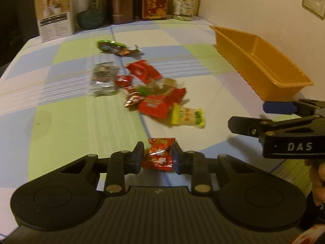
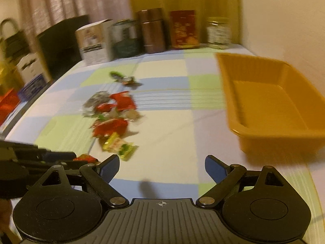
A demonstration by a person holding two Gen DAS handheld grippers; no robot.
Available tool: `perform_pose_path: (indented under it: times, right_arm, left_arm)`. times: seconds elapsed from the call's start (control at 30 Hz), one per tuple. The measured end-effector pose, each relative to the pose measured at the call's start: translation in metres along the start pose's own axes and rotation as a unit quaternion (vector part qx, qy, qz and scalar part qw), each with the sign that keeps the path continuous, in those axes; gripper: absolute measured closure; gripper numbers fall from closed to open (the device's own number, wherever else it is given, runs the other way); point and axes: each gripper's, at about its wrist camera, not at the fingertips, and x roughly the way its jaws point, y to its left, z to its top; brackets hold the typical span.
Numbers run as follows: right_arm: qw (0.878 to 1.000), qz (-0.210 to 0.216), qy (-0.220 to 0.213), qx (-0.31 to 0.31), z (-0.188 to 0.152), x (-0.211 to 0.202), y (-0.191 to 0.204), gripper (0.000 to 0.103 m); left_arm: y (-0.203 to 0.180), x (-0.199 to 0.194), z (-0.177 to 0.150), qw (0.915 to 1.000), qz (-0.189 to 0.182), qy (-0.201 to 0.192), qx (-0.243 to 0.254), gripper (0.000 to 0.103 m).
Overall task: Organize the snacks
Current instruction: 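Grasp the small red candy packet with the left gripper, then lift the red packet with the left gripper while the right gripper grasps the yellow candy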
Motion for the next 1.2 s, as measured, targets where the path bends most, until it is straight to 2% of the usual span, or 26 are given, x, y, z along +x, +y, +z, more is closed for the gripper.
perform_pose_path:
  times: [0.2, 0.4, 0.5, 0.57, 0.73, 0.8, 0.93, 1.2]
  right_arm:
    - [0.992, 0.047, 0.008, -0.116, 0.011, 0.029, 0.027, 0.022]
    - [0.984, 0.073, 0.030, -0.162, 0.014, 0.062, 0.041, 0.031]
    - [0.982, 0.076, 0.035, -0.169, 0.013, 0.069, 0.044, 0.035]
    - [0.981, 0.075, 0.037, -0.176, 0.012, 0.070, 0.046, 0.040]
    - [0.979, 0.075, 0.038, -0.187, 0.011, 0.070, 0.050, 0.045]
    - [0.978, 0.076, 0.037, -0.190, 0.011, 0.071, 0.051, 0.050]
    - [0.977, 0.073, 0.034, -0.200, 0.010, 0.070, 0.055, 0.074]
    - [0.982, 0.057, 0.031, -0.178, 0.000, 0.049, 0.056, 0.075]
  left_arm:
    - [0.019, -0.009, -0.003, 0.9997, 0.013, 0.000, -0.022, 0.077]
    - [0.018, -0.004, -0.010, 0.9998, 0.010, 0.014, -0.008, 0.077]
    - [0.016, -0.002, -0.010, 0.9999, 0.010, 0.011, 0.007, 0.073]
    - [0.014, 0.001, -0.008, 0.9997, 0.013, 0.011, 0.020, 0.073]
    - [0.011, 0.006, -0.005, 0.9989, 0.013, 0.012, 0.044, 0.073]
    - [0.011, 0.006, -0.005, 0.9988, 0.012, 0.014, 0.045, 0.079]
    - [0.013, 0.001, -0.007, 0.9993, 0.014, 0.020, 0.028, 0.081]
    - [0.009, -0.018, -0.019, 0.9996, 0.014, 0.019, -0.016, 0.081]
